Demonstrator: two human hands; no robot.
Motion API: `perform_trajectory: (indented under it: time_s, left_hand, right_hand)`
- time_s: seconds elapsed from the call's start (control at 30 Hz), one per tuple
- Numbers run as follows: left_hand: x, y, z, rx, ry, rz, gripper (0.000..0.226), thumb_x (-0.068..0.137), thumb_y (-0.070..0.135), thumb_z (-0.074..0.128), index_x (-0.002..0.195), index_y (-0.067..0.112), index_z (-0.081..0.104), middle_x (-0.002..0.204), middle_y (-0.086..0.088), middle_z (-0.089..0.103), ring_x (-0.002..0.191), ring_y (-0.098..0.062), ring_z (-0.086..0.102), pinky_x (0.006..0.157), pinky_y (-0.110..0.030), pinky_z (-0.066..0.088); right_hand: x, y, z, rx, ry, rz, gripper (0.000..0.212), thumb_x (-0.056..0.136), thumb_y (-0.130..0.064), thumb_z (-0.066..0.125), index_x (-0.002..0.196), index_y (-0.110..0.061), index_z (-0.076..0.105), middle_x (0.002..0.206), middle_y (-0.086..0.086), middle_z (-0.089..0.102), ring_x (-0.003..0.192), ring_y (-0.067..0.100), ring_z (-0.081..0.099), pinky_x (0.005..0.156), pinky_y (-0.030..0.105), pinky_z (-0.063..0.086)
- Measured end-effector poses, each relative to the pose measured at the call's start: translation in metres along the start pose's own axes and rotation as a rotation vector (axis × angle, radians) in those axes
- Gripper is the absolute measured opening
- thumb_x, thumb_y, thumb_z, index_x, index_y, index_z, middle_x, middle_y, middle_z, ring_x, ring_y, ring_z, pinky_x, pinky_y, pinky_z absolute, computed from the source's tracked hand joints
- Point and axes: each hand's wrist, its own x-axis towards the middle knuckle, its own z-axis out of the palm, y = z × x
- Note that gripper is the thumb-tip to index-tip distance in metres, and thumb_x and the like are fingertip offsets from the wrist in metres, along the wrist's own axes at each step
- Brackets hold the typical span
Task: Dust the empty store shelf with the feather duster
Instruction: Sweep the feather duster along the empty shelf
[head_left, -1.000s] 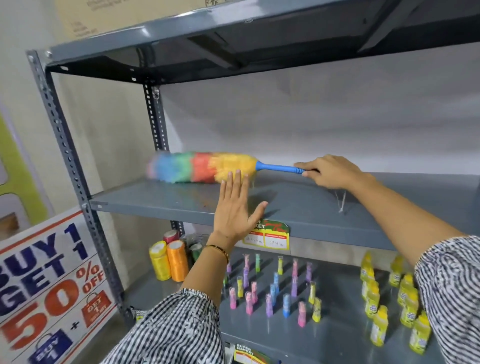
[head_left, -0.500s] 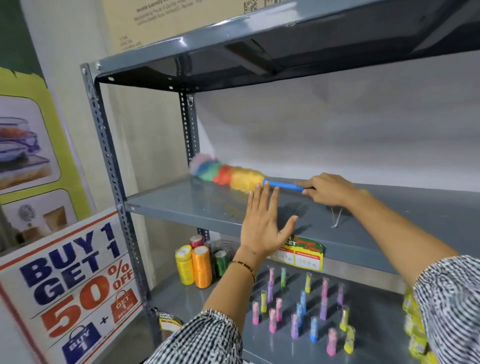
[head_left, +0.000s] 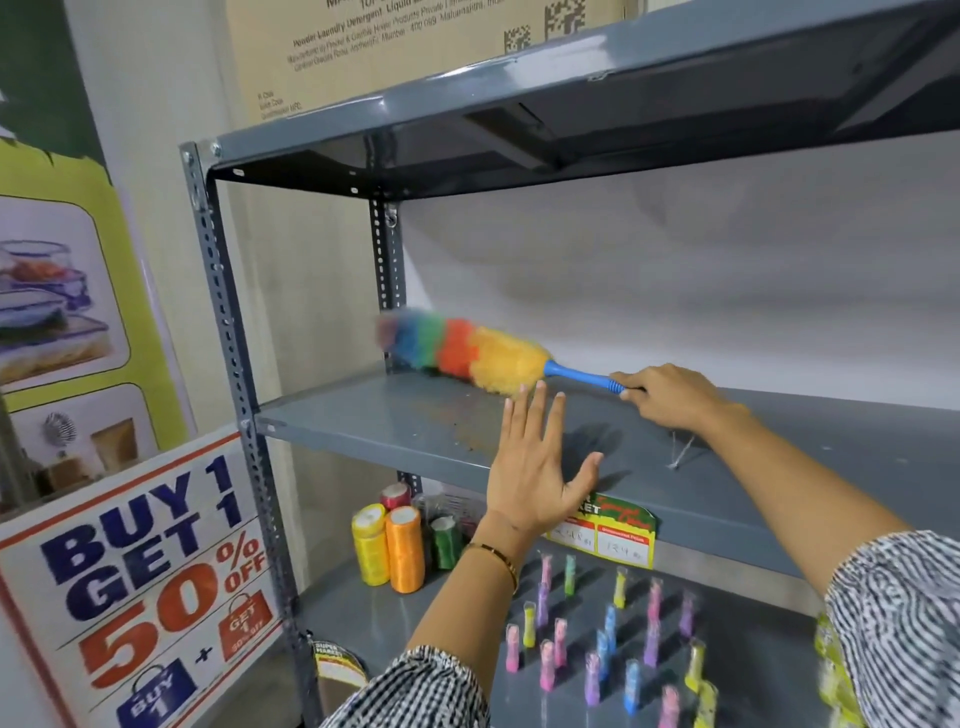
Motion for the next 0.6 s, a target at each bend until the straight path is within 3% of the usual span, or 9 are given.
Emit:
perform_trajectory:
  time_s: [0.1,0.2,0.3,0.4,0.6]
  left_hand:
    - [0.000,0.001,-0.001,0.009,-0.009,-0.006,0.075,0.087,0.056,0.029,0.142,0.004,0.027,0.153,-0.021,0.021,0.143,-0.034,0.005,0.118,-0.044,0.001]
    - [0.000,0.001,-0.002,0.005,-0.020,-0.011,0.074,0.088,0.054,0.032,0.143,0.004,0.025,0.153,-0.021,0.020,0.143,-0.035,0.002,0.117,-0.044,0.000]
    - [0.001,0.002,-0.003,0.050,-0.056,-0.002,0.075,0.088,0.056,0.032,0.144,0.006,0.023,0.154,-0.020,0.017,0.143,-0.034,-0.001,0.117,-0.044,-0.004]
    - [0.002,0.003,-0.006,0.129,-0.084,-0.012,0.083,0.084,0.064,0.018,0.144,0.007,0.021,0.155,-0.018,0.017,0.143,-0.032,-0.002,0.116,-0.045,-0.007]
    - [-0.006,0.013,-0.019,0.235,-0.111,-0.013,0.093,0.081,0.071,0.007,0.145,0.004,0.011,0.155,-0.019,0.011,0.142,-0.030,-0.008,0.114,-0.045,-0.010]
  right_hand:
    - [-0.006,-0.012,0.006,-0.029,-0.086,-0.041,0.040,0.096,-0.032,0.044,0.136,-0.036,0.047,0.119,0.013,0.063,0.098,0.032,0.060,0.066,0.031,0.040]
    - [-0.020,-0.013,0.002,-0.002,-0.125,-0.088,0.042,0.096,-0.031,0.044,0.138,-0.036,0.045,0.118,0.014,0.062,0.094,0.031,0.060,0.069,0.034,0.046]
    - [-0.047,-0.008,-0.007,0.013,-0.142,-0.128,0.043,0.096,-0.032,0.044,0.138,-0.039,0.042,0.090,0.006,0.063,0.073,0.021,0.057,0.059,0.033,0.046]
    - [-0.081,0.000,-0.017,0.049,-0.119,-0.143,0.041,0.096,-0.033,0.044,0.136,-0.043,0.042,0.060,-0.009,0.046,0.052,0.009,0.044,0.044,0.025,0.028]
    - [-0.142,0.003,-0.041,0.039,-0.128,-0.181,0.041,0.096,-0.038,0.044,0.135,-0.049,0.040,0.057,-0.001,0.054,0.049,0.015,0.045,0.043,0.028,0.029]
